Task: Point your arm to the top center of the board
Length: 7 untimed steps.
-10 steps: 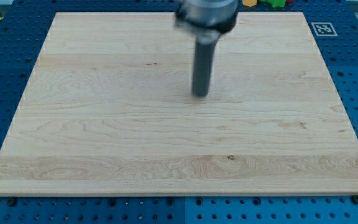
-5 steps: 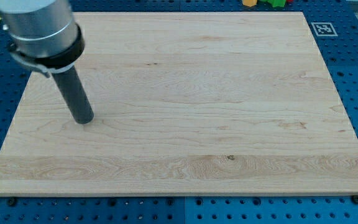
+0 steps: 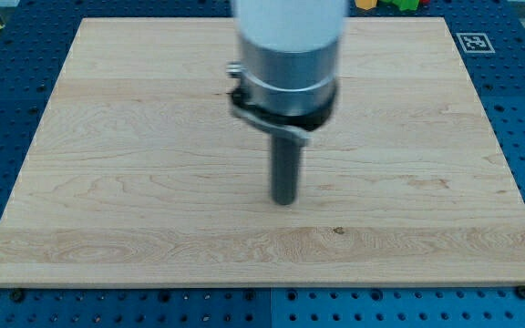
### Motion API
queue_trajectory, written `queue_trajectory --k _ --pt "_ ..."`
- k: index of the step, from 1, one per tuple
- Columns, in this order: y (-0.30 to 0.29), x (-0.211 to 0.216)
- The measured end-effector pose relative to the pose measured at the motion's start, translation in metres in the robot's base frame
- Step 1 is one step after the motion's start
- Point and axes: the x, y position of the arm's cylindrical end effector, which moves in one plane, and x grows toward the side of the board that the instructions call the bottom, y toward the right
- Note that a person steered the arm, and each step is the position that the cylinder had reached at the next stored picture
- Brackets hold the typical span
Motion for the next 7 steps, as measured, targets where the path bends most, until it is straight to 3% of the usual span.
queue_trajectory --k 1,2,3,5,6,7 --pt "0.051 -0.049" --pt "0.051 -0.12" --pt "-0.006 -0.127" --pt "-0.006 -0.128" --pt "0.015 -0.07" --pt "-0.009 -0.034"
